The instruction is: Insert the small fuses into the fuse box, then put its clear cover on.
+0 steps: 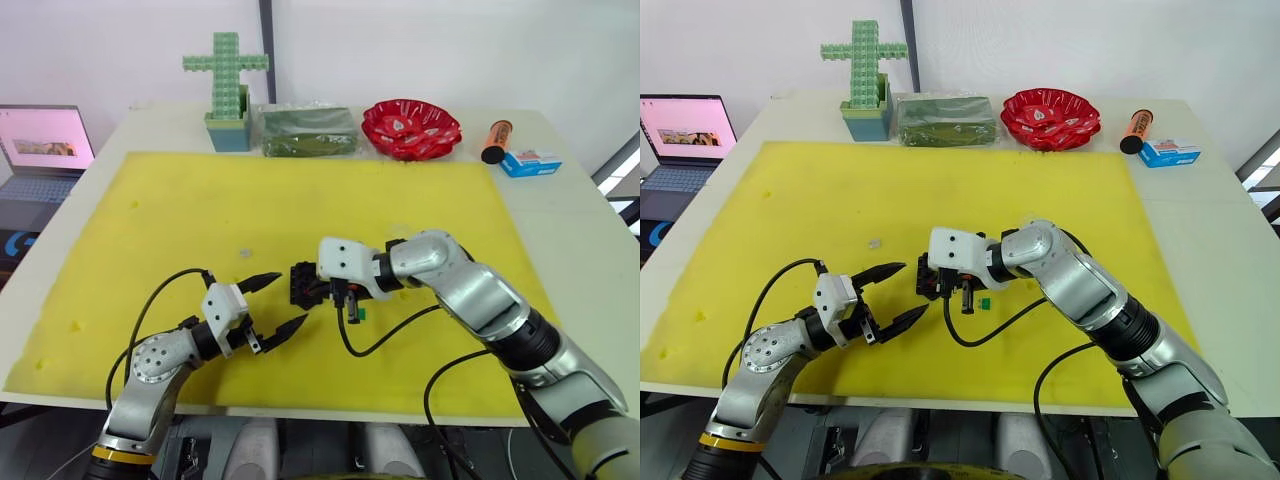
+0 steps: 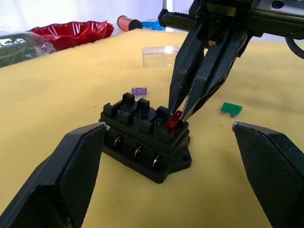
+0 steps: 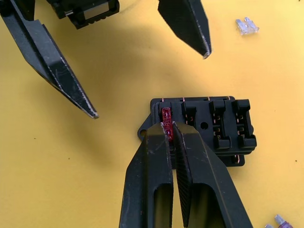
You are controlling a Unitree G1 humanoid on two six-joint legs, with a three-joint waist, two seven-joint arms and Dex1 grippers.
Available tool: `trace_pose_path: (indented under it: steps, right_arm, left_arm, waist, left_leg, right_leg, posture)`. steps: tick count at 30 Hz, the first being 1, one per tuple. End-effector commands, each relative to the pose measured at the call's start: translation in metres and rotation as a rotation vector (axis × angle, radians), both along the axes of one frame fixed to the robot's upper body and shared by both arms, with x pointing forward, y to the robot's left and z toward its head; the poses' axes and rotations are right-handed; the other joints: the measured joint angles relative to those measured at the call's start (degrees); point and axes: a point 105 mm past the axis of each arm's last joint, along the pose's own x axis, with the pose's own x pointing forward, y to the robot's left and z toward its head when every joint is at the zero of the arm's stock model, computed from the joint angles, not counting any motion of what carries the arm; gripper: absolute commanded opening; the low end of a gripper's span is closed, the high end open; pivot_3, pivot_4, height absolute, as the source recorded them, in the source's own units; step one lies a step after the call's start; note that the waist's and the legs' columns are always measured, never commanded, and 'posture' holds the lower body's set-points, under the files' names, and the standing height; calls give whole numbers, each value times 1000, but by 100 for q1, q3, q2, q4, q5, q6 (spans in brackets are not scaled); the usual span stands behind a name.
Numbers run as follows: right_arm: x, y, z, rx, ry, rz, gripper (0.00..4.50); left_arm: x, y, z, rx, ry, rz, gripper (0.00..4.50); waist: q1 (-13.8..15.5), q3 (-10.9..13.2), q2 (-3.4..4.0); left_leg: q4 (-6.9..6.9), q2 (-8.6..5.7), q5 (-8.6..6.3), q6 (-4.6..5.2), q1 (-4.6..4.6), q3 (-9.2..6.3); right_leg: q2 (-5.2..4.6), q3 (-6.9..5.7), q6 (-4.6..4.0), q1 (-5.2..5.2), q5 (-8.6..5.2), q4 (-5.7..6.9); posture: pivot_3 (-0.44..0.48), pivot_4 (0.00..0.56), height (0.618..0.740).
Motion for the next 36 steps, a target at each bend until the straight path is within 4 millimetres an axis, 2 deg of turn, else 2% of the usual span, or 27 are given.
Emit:
trace_pose_path:
  steps: [1, 16, 20, 24, 25, 36]
  right_arm:
    - [1, 2, 5, 22, -19, 4, 1028]
    - [-5, 4, 27, 118, -84, 49, 1028]
    - [-5, 4, 27, 137, -63, 44, 1028]
    - [-4, 4, 21, 135, -48, 38, 120]
    - [-4, 4, 20, 134, -46, 35, 50]
    - [-2, 9, 16, 145, -25, 29, 50]
  left_arm:
    - [-1, 0, 5, -2, -35, -7, 4500]
    - [1, 5, 0, 4, -36, -6, 4500]
    - [2, 6, 0, 7, -39, -6, 4500]
    - [3, 6, 1, 4, -42, -8, 4500]
    - [3, 6, 1, 4, -42, -8, 4500]
    - [2, 6, 1, 3, -44, -8, 4500]
  waist:
    - [1, 1, 1]
    - [-4, 1, 1]
    - [-3, 1, 1]
    - [-3, 1, 1]
    - [-3, 1, 1]
    - [-5, 1, 1]
  left_leg:
    - [0, 0, 0, 0, 0, 0]
    - [-2, 0, 0, 0, -1, 1]
    - [-2, 1, 0, 0, -1, 1]
    - [-2, 1, 0, 0, -1, 1]
    - [-2, 1, 0, 0, -1, 1]
    - [-2, 1, 0, 0, -1, 0]
  right_leg:
    - [0, 0, 0, 0, 0, 0]
    - [0, 0, 0, -2, 0, -1]
    - [0, 0, 0, -2, 0, -1]
    - [0, 0, 0, -2, 0, -1]
    - [0, 0, 0, -2, 0, -1]
    - [0, 0, 0, -2, 0, -1]
  posture:
    - [0, 150, 740]
    - [0, 150, 740]
    - [0, 150, 740]
    - [0, 150, 740]
    - [0, 150, 740]
    - [0, 150, 740]
